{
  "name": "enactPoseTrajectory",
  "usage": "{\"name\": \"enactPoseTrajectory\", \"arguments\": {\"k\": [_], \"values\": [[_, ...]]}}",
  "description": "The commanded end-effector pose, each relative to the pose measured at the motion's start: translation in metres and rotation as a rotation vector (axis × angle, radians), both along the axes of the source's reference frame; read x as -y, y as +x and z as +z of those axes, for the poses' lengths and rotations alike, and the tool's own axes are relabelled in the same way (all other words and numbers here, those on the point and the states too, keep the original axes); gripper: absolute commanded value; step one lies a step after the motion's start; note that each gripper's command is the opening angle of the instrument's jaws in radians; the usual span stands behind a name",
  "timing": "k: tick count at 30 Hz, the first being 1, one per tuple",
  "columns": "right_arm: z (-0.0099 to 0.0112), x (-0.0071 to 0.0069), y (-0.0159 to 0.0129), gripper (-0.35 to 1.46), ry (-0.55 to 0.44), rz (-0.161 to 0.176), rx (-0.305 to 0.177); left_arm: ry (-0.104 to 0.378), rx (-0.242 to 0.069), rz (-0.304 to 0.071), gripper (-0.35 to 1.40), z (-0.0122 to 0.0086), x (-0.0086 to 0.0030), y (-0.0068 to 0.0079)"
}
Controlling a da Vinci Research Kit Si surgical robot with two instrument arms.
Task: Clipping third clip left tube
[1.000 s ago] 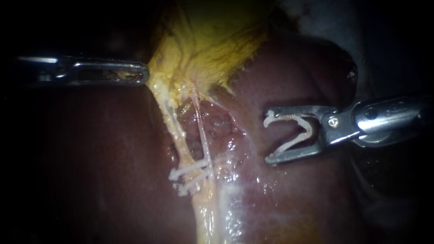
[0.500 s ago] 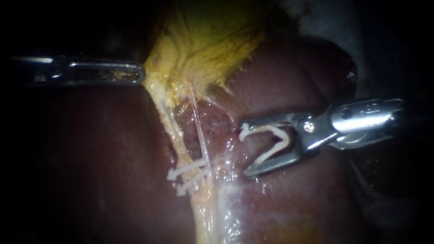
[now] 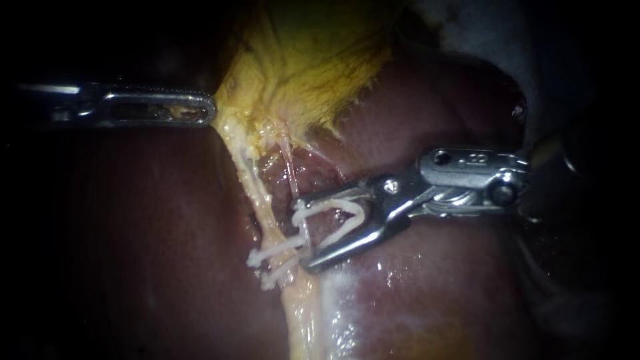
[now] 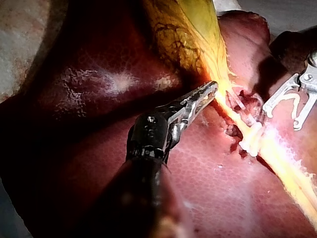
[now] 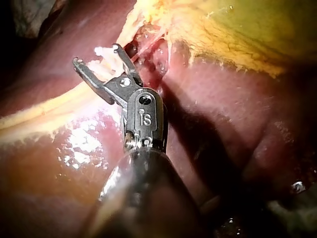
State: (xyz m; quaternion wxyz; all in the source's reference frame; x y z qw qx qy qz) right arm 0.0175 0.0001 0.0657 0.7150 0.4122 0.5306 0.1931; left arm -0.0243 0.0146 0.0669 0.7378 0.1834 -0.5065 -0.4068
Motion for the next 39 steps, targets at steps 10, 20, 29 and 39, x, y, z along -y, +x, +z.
{"name": "enactPoseTrajectory", "arguments": {"k": [10, 20, 29, 39], "values": [[0.0046, 0.0013, 0.0010, 0.53, 0.092, -0.023, -0.005, 0.000, -0.001, -0.001, -0.35, -0.0001, 0.0000, -0.0001], [0.0092, 0.0020, 0.0012, 0.53, 0.133, -0.028, 0.004, 0.000, -0.001, -0.002, -0.35, -0.0001, 0.0000, -0.0002], [0.0113, 0.0019, 0.0019, 0.53, 0.160, -0.013, -0.003, -0.001, -0.002, -0.002, -0.35, 0.0000, 0.0001, -0.0003], [0.0124, 0.0025, 0.0038, 0.53, 0.206, 0.014, -0.042, -0.001, -0.002, -0.003, -0.35, 0.0001, 0.0002, -0.0004]]}}
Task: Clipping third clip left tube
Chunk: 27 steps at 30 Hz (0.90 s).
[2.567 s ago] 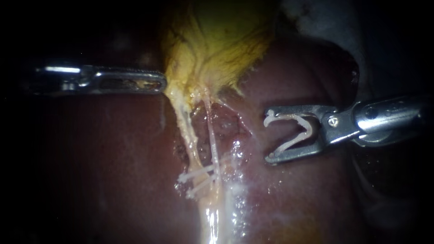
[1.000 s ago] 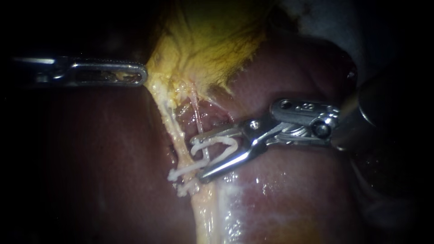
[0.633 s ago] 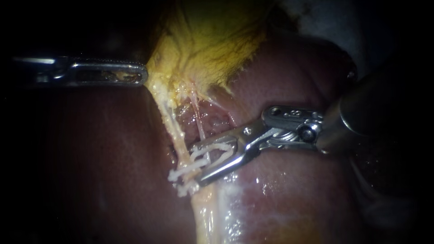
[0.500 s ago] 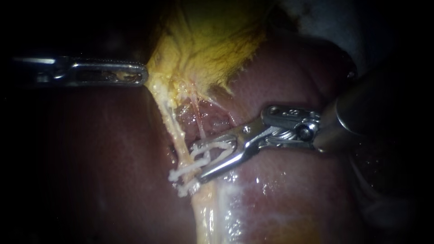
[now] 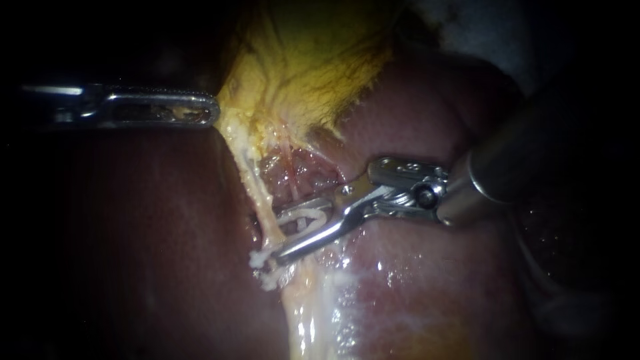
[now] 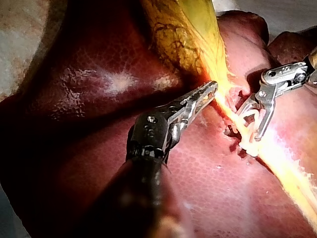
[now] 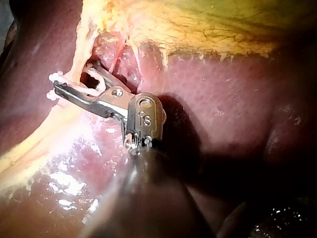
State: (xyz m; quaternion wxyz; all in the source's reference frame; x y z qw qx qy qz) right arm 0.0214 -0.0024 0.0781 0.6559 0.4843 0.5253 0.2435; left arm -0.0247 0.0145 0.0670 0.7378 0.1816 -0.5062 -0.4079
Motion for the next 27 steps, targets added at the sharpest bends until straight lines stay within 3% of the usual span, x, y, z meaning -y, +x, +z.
{"name": "enactPoseTrajectory", "arguments": {"k": [1, 7, 12, 20, 27], "values": [[0.0000, 0.0000, 0.0001, 0.53, 0.006, 0.003, -0.005, 0.000, 0.000, 0.000, -0.35, 0.0000, 0.0000, 0.0000], [-0.0001, 0.0001, 0.0008, 0.53, 0.049, 0.027, -0.067, 0.000, 0.000, 0.000, -0.35, 0.0000, 0.0000, -0.0001], [-0.0006, 0.0002, 0.0017, 0.53, 0.062, 0.023, -0.100, 0.000, 0.000, 0.000, -0.35, 0.0000, 0.0000, -0.0001], [-0.0023, -0.0001, 0.0037, 0.53, 0.100, 0.045, -0.174, 0.000, 0.000, 0.000, -0.35, 0.0001, 0.0000, -0.0001], [-0.0041, -0.0016, 0.0042, 0.53, 0.119, 0.081, -0.176, 0.000, 0.000, 0.000, -0.35, 0.0001, 0.0000, -0.0001]]}}
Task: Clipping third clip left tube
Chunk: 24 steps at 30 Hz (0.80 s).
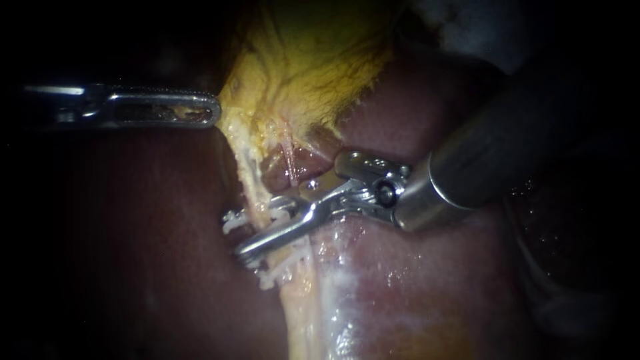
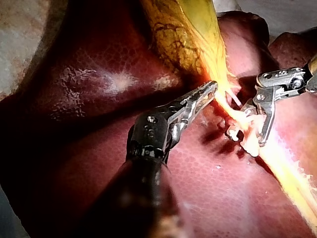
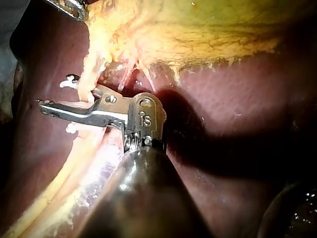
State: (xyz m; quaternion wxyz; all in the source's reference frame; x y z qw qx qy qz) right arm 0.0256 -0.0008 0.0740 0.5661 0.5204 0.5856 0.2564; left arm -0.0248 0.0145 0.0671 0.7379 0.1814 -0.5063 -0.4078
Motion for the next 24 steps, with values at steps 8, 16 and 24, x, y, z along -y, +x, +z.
{"name": "enactPoseTrajectory", "arguments": {"k": [8, 16, 24], "values": [[-0.0010, -0.0009, 0.0000, 0.48, 0.013, 0.008, 0.013, 0.000, 0.000, 0.000, -0.35, 0.0000, 0.0000, 0.0000], [-0.0011, -0.0010, -0.0004, 0.05, 0.065, -0.007, 0.042, 0.000, 0.000, 0.000, -0.35, 0.0000, 0.0000, 0.0000], [-0.0011, -0.0009, -0.0005, -0.35, 0.090, -0.015, 0.055, 0.000, 0.000, 0.000, -0.35, 0.0000, 0.0000, 0.0000]]}}
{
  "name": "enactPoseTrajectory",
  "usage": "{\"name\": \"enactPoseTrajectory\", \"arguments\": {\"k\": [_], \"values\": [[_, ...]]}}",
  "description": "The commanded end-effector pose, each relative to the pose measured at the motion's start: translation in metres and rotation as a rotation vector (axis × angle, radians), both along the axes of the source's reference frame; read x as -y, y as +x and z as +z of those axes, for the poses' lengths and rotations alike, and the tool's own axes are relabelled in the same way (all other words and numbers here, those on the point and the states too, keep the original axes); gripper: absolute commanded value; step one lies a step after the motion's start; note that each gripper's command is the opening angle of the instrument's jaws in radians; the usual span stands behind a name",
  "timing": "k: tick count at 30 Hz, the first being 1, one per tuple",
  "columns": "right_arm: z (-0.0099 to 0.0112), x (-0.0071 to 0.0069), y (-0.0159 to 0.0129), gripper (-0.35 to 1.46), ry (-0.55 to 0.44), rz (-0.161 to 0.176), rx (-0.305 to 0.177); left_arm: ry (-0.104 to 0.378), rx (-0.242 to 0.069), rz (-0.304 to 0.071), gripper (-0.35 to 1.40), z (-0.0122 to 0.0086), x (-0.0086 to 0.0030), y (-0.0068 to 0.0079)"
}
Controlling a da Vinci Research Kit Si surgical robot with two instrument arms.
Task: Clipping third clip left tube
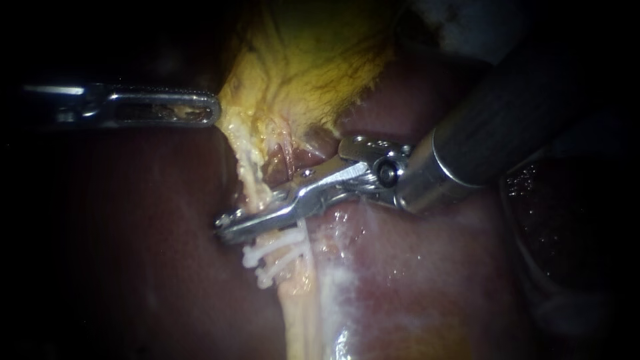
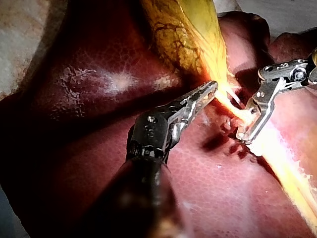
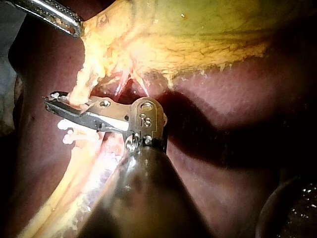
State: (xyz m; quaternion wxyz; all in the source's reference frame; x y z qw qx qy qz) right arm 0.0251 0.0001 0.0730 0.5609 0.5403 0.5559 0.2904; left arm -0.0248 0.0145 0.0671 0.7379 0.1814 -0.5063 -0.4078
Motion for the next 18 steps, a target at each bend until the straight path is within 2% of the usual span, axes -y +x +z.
{"name": "enactPoseTrajectory", "arguments": {"k": [1, 18], "values": [[0.0000, 0.0000, 0.0000, -0.35, 0.007, -0.002, 0.002, 0.000, 0.000, 0.000, -0.35, 0.0000, 0.0000, 0.0000], [0.0009, 0.0004, 0.0004, -0.35, 0.003, 0.001, 0.000, 0.000, 0.000, 0.000, -0.35, 0.0001, -0.0001, 0.0000]]}}
